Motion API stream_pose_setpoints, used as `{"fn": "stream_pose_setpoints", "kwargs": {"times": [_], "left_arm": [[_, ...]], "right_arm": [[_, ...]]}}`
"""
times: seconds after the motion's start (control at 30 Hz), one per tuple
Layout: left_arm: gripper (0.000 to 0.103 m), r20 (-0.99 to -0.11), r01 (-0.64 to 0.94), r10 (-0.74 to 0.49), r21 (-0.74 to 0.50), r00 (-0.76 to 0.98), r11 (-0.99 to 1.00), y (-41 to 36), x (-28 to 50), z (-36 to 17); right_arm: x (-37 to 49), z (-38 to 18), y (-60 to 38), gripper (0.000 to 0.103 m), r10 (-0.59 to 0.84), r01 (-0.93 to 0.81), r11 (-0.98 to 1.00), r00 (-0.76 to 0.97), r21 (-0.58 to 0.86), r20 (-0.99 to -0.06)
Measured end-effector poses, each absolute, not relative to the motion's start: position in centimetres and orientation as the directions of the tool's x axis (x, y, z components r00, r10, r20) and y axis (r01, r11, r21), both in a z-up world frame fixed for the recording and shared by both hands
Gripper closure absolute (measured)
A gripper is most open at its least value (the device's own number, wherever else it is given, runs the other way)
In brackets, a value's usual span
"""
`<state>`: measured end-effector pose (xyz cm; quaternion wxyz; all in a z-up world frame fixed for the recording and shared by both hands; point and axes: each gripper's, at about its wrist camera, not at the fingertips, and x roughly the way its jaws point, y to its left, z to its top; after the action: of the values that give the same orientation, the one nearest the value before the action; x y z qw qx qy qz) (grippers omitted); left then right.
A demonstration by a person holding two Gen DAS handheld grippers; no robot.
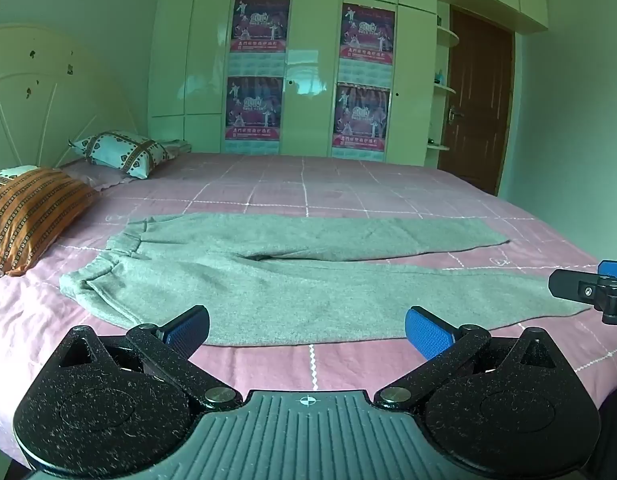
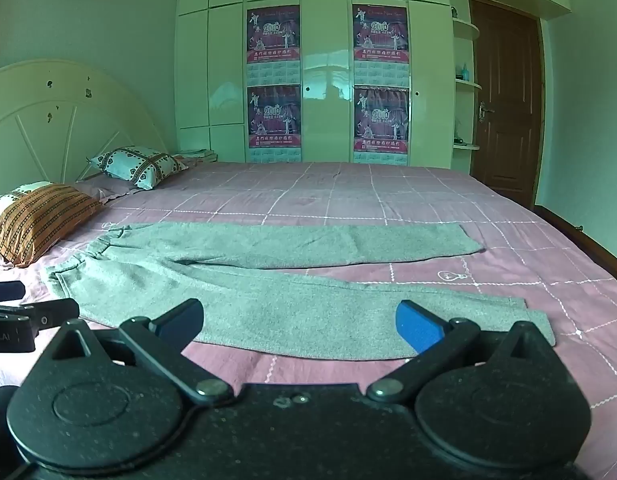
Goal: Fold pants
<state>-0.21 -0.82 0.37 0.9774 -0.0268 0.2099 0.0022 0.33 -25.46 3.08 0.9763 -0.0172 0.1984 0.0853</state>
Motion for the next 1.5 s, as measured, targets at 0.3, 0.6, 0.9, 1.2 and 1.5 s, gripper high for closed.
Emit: {"fn": "stream_pose_setpoints", "kwargs": {"times": [0.3, 0.6, 0.9, 1.2, 1.5], "left_arm": [[0.000, -0.409, -0.014, -0.009, -0.051, 0.913, 0.999, -0.45, -0.18, 0.36], [0.000, -0.407, -0.013, -0.008, -0.049, 0.913, 0.999, -0.34, -0.07, 0.41], [0.000, -0.404, -0.015, -0.004, -0.042, 0.915, 0.999, -0.30, -0.09, 0.78], [0.000, -0.399, -0.012, -0.004, -0.039, 0.917, 0.999, -0.55, -0.20, 0.89], [0.000, -0.398, -0.011, -0.005, -0.038, 0.917, 0.999, -0.54, -0.19, 0.98]], "right_arm": [[0.32, 3.10, -25.47, 0.006, 0.158, -0.172, 0.985, 0.907, 0.001, -0.391], [0.31, 3.14, -25.46, 0.006, 0.159, -0.172, 0.985, 0.907, 0.001, -0.390], [0.09, 3.08, -25.66, 0.006, 0.158, -0.171, 0.985, 0.908, 0.002, -0.389], [0.31, 3.24, -25.50, 0.006, 0.158, -0.170, 0.985, 0.908, 0.002, -0.388], [0.26, 3.39, -25.56, 0.006, 0.157, -0.170, 0.985, 0.908, 0.001, -0.387]]}}
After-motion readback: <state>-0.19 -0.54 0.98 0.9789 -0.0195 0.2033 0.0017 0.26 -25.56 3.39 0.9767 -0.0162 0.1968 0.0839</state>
